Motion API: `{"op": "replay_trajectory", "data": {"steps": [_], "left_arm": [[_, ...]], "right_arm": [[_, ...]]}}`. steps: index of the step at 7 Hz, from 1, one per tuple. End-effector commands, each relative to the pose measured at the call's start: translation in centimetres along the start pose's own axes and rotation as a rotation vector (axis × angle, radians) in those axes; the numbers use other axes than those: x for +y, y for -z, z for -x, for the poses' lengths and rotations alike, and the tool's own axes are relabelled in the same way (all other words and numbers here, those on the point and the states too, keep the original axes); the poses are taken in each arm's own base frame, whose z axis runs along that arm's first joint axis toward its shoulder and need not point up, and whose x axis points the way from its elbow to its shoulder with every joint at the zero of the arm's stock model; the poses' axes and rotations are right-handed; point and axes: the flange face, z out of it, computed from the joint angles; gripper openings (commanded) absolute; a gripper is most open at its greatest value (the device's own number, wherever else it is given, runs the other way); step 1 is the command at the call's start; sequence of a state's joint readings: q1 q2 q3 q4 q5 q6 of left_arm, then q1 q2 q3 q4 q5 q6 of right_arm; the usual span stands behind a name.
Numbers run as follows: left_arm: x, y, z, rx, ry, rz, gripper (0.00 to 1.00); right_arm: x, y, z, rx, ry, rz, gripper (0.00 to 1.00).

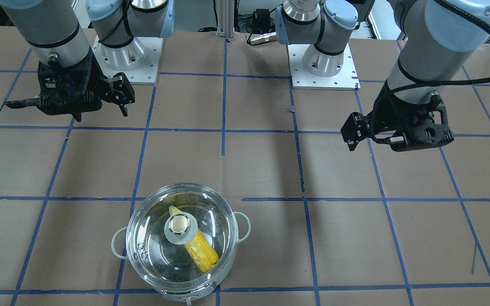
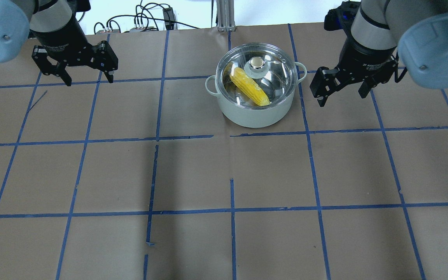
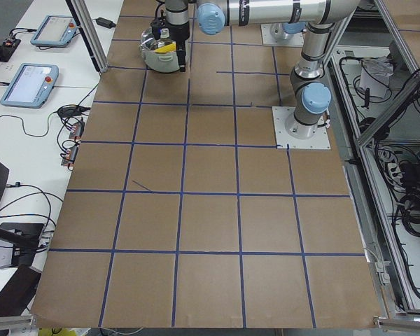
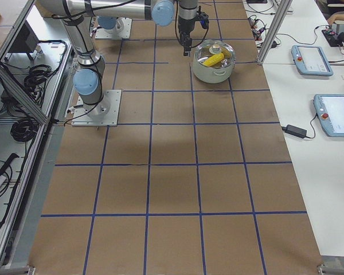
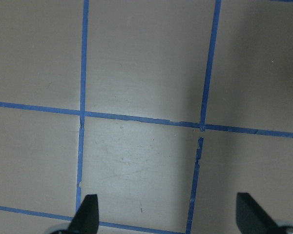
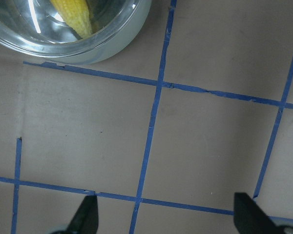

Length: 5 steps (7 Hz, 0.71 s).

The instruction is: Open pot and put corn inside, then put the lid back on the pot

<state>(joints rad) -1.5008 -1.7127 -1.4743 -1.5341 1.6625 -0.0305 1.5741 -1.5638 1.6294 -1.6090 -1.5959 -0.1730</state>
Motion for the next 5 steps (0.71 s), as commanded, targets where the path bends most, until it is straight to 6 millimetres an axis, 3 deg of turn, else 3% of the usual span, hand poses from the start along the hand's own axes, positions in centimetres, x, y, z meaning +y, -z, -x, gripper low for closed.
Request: {"op": "replay_trajectory", "data": {"steps": [1, 5], "left_arm": [[-0.04, -0.04, 0.03, 0.0, -0.007, 0.001, 1.0], [-0.26, -0.29, 0.68, 0.0, -0.015, 0.002, 1.0]], "right_arm": [[0.04, 0.34, -0.27, 0.011, -0.006, -0.004, 0.97], [-0.11, 0.58, -0.15, -0.002, -0.017, -0.019, 0.97]]}}
